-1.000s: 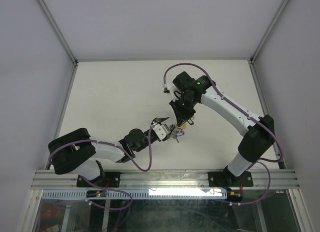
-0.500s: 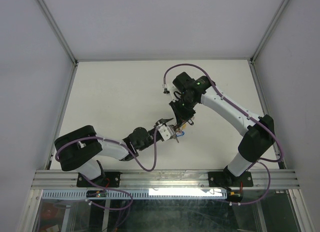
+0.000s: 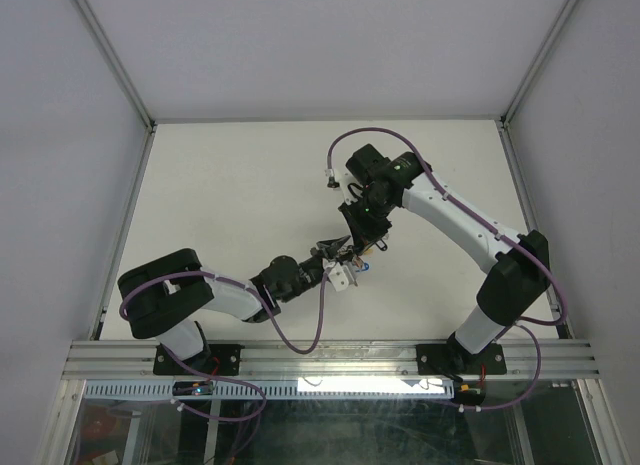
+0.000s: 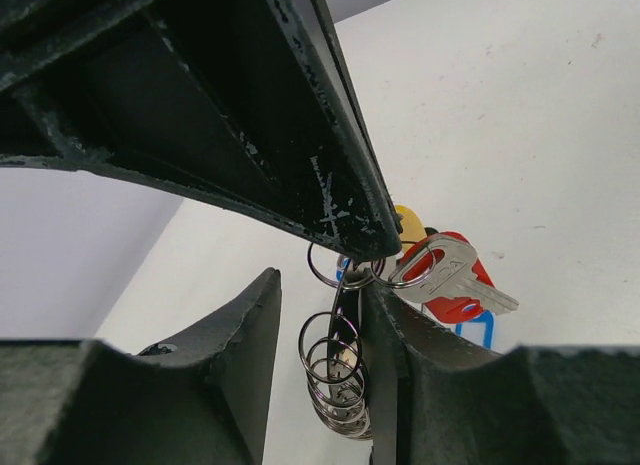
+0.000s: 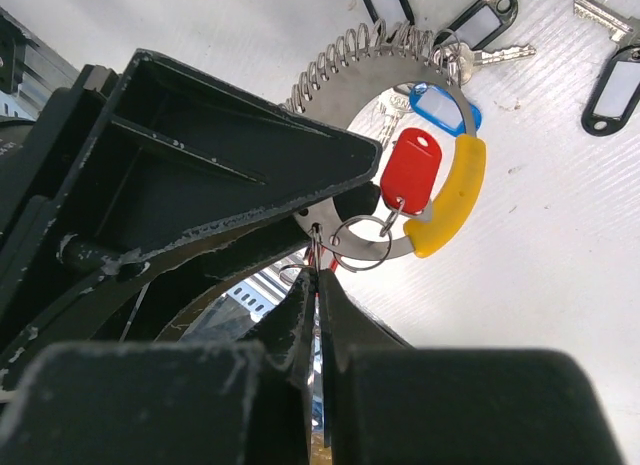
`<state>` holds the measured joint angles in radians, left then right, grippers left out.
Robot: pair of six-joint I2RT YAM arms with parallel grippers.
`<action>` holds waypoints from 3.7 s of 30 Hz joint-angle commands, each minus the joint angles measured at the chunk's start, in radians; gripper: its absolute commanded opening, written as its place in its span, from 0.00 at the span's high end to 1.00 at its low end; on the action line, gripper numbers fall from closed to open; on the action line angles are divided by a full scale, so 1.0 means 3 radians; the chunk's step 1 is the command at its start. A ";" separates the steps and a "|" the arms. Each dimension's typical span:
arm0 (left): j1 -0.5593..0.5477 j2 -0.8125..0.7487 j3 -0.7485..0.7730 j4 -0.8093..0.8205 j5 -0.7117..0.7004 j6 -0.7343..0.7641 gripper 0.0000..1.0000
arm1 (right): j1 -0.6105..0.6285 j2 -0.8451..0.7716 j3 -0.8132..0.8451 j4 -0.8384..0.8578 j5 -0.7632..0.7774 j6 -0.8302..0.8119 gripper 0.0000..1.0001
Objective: Put the keys on the keyring
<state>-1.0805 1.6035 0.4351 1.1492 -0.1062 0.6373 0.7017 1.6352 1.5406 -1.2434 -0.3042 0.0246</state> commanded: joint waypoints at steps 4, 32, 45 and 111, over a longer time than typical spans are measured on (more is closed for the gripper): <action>-0.0026 0.0019 -0.0049 0.0393 0.0056 0.0430 0.65 | -0.0012 -0.0178 0.0006 -0.0090 -0.0040 -0.0048 1.00; -0.0105 0.0113 0.0019 0.0307 0.0396 0.0460 0.84 | -0.0012 -0.0151 -0.0130 -0.0099 -0.0131 -0.0116 1.00; -0.0105 -0.0014 0.0036 0.0150 0.0469 0.0230 1.00 | -0.0009 -0.0203 -0.0136 -0.0036 -0.0025 -0.0109 1.00; -0.0103 -0.1096 -0.0231 0.0837 -0.0635 -0.0779 1.00 | 0.0034 -0.2299 -0.3432 0.6492 -0.1202 -0.0540 0.55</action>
<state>-1.1007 1.2995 0.3447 1.3594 -0.3130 0.4042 0.6918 0.9382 0.4725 0.6537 -0.6666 -0.1272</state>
